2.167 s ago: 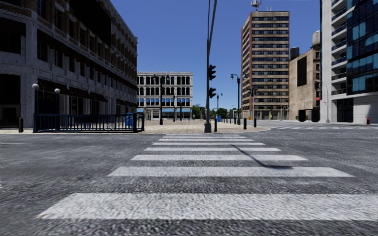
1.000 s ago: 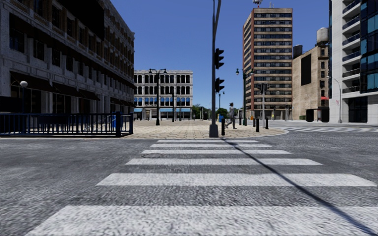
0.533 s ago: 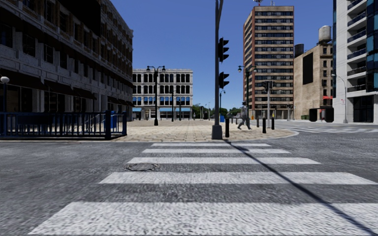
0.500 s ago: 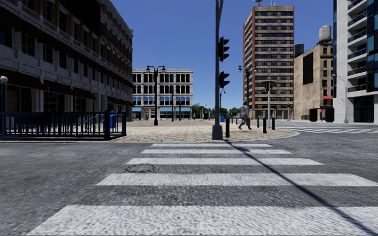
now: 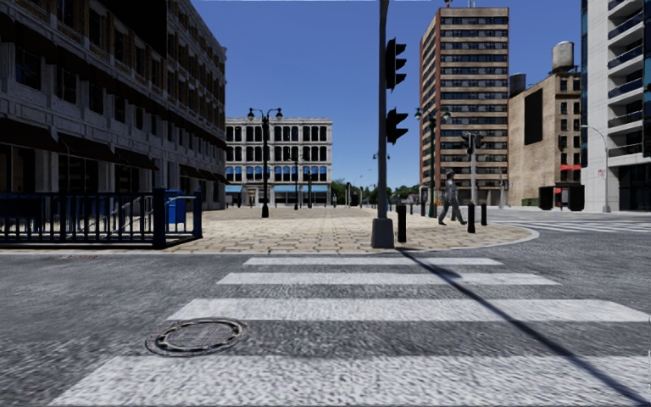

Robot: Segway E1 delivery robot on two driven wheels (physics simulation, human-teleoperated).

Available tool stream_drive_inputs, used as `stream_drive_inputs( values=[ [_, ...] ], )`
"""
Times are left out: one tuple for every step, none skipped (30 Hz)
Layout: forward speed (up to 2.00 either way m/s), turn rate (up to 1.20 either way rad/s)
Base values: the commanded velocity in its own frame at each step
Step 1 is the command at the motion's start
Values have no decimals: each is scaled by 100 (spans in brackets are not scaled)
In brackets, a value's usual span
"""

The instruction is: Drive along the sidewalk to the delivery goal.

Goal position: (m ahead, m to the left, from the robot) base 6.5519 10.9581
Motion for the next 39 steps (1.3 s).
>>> stream_drive_inputs(
  values=[
    [200,0],
    [200,0],
    [200,0],
    [200,0],
    [200,0],
    [200,0],
    [200,0],
    [200,0],
    [200,0],
    [200,0],
    [200,0],
    [200,0],
    [200,0],
    [200,0],
    [200,0],
    [200,0],
    [200,0],
    [200,0],
    [200,0],
    [200,0],
    [200,0],
    [200,0],
    [200,0],
    [200,0],
    [200,0],
    [200,0],
    [200,0],
    [200,0],
    [200,0],
    [200,0],
    [200,0],
    [200,0],
    [200,0],
    [200,0],
    [200,0],
    [200,0],
    [200,0],
    [200,0],
    [200,0]
  ],
)
